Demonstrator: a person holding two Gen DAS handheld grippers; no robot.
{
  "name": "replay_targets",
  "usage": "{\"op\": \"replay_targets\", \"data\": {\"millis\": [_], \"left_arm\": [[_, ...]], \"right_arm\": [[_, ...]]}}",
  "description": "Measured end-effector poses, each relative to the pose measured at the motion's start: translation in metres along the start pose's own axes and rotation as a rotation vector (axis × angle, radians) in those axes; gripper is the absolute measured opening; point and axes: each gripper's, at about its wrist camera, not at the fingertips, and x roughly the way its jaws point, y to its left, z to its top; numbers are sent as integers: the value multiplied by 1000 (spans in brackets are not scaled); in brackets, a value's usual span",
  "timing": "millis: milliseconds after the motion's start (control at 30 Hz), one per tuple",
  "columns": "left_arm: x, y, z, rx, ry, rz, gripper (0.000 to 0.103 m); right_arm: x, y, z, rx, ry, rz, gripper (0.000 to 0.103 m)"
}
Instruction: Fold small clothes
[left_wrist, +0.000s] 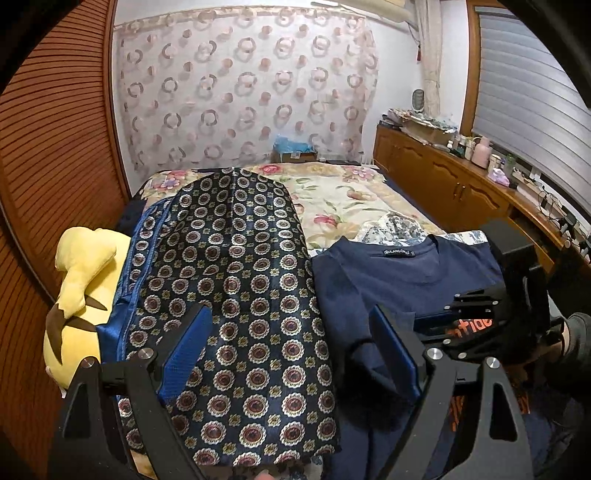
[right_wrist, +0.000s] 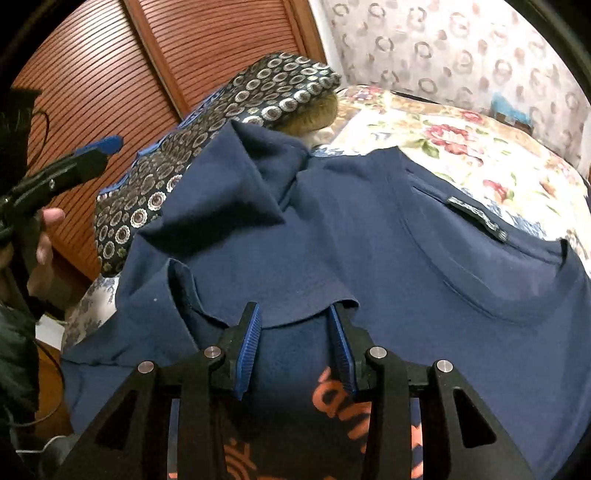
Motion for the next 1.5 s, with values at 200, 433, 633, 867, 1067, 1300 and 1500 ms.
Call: {"op": "replay_targets", "data": {"millis": [200,433,633,867,1067,1300,1500], "left_arm": [[9,-3,1,-5,16,-12,87],[9,-4,8,0,12,-6,87],[10,-8,12,0,6,-17,87],[16,-17,16,21,24,-18,87],[28,-24,23,20,34,-53,87],[32,-36,30,43,30,-64,87],[23,-37,23,31,21,-64,87]], "right_arm": [[22,9,13,-33,1,-26,4],[-6,-8,28,25,-148,-15,1],[1,-20,36,115,-199,-58,1],[29,-18,28,124,-106,-127,13],[19,-21,18,132,-77,-106,50],[-15,-21,9,156,-108,-72,50],[-17,3,6,85,-126,11,50]]}}
